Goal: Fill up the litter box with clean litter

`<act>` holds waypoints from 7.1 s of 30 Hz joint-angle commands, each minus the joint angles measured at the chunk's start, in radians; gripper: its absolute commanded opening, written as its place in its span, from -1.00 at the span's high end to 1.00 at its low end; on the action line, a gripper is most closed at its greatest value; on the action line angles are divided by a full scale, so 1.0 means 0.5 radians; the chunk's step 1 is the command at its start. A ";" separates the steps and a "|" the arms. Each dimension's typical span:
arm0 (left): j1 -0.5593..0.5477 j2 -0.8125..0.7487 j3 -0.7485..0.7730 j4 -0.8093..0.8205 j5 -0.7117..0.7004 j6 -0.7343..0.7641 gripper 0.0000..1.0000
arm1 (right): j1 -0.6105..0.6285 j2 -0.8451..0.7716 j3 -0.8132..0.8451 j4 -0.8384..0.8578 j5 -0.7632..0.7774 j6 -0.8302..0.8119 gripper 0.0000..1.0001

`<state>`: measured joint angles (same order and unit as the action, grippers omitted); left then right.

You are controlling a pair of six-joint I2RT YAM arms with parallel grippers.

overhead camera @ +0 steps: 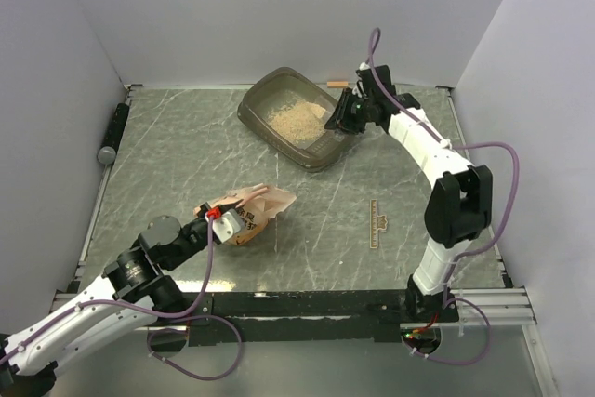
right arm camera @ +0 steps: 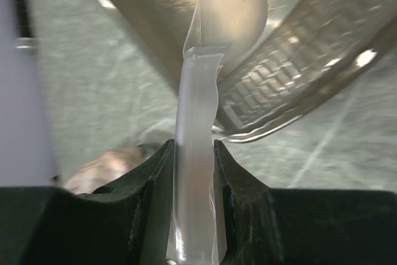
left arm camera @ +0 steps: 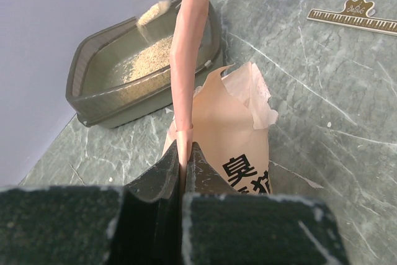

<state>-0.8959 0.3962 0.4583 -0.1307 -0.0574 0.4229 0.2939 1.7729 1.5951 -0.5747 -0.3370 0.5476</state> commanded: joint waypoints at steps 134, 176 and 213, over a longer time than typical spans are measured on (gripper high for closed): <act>0.019 -0.277 0.482 0.108 -0.161 -0.119 0.99 | 0.682 -0.770 -0.978 0.520 -1.483 -2.298 -0.94; 0.104 0.606 0.921 0.482 0.433 0.047 0.99 | 0.376 -1.242 -1.269 0.735 -1.023 -2.019 1.00; 1.055 0.607 0.805 -0.261 1.234 -0.345 -0.68 | 0.286 -1.570 -1.948 1.226 -0.906 -1.552 1.00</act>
<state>-0.4164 0.7727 0.9455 -0.2588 0.5098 0.3641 0.4404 0.9798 0.6147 -0.0280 -0.7609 -0.2432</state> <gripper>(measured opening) 0.836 0.008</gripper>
